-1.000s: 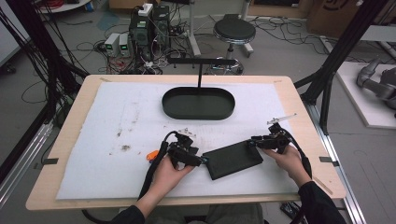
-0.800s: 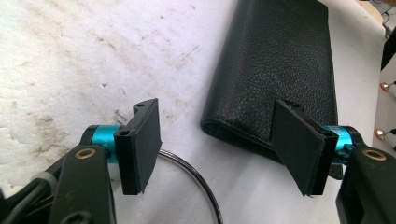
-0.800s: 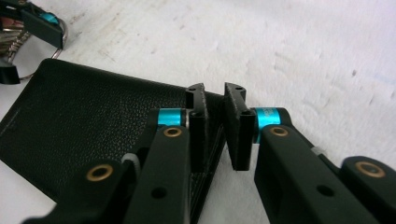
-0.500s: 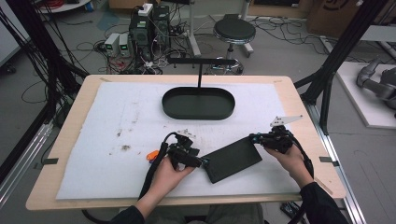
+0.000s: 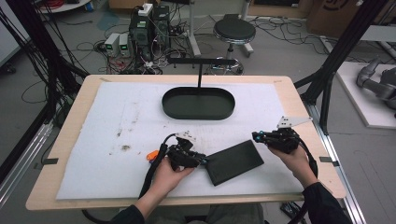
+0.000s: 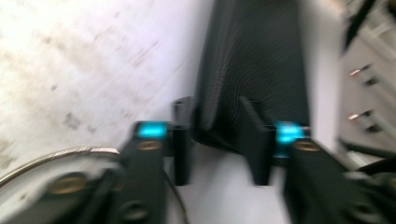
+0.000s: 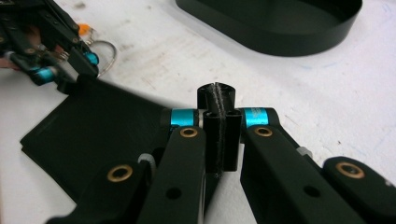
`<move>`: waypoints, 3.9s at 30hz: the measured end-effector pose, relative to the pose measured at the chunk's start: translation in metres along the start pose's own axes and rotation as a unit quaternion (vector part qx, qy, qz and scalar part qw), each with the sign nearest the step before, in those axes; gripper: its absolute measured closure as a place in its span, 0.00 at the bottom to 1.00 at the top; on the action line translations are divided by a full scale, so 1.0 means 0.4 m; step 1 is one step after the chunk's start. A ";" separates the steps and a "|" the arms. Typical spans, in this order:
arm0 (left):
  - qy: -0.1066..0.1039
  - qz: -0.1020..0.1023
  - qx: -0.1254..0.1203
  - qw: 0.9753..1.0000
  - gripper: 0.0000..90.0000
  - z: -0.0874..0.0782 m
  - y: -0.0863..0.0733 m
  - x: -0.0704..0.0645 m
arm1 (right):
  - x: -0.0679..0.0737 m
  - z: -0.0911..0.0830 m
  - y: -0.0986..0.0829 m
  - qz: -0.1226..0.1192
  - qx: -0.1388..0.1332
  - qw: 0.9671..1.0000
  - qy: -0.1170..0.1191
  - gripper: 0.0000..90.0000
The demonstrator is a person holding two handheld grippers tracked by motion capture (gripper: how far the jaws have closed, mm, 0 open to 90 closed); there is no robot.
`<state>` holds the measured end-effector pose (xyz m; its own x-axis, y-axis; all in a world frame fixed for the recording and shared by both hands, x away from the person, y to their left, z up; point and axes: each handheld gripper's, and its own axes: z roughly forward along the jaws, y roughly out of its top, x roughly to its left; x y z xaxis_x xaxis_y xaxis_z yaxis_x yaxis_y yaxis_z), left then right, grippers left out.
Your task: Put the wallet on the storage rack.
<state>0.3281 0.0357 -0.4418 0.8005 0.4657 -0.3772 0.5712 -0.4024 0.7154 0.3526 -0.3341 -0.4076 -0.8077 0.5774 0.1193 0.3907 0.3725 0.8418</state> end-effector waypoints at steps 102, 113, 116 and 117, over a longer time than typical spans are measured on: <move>-0.058 0.205 -0.244 0.946 0.66 -0.231 0.028 0.006 | 0.127 0.030 0.091 -0.100 -0.105 0.974 0.175 0.85; 0.003 0.157 -0.258 0.953 0.35 -0.282 0.006 0.033 | 0.103 0.025 0.100 -0.085 -0.131 0.982 0.111 0.85; 0.026 0.158 -0.259 0.953 0.35 -0.301 -0.010 0.028 | 0.084 0.030 0.107 -0.077 -0.134 0.984 0.093 0.85; 0.031 0.158 -0.258 0.953 0.35 -0.306 -0.017 0.026 | 0.079 0.033 0.109 -0.074 -0.134 0.984 0.087 0.85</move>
<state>0.3103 0.1398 -0.3784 0.8964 0.4375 -0.0711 0.1258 -0.0974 0.9873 0.3501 -0.2902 -0.3740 -0.9196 0.3891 0.0548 0.1526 0.2249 0.9624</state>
